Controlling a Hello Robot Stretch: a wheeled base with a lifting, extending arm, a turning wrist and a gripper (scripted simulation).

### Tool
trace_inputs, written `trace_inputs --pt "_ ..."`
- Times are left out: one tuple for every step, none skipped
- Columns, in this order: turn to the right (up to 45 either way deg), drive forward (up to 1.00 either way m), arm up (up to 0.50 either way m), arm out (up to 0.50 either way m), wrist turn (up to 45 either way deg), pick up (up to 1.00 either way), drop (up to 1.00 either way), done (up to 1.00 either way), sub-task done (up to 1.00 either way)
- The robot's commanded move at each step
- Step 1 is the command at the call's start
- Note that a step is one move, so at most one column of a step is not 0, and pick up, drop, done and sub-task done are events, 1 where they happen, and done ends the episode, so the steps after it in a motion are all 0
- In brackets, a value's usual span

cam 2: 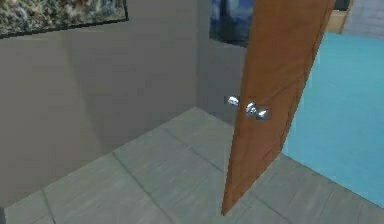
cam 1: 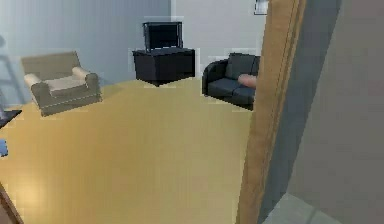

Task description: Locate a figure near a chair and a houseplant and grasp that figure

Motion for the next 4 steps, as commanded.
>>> trace_inputs --pt "45.0 0.0 0.0 0.0 0.0 0.0 0.0 0.0 0.0" --pt "45.0 0.0 0.0 0.0 0.0 0.0 0.0 0.0 0.0" --pt "45.0 0.0 0.0 0.0 0.0 0.0 0.0 0.0 0.0" --pt "0.0 0.2 0.0 0.0 0.0 0.0 0.0 0.0 0.0"
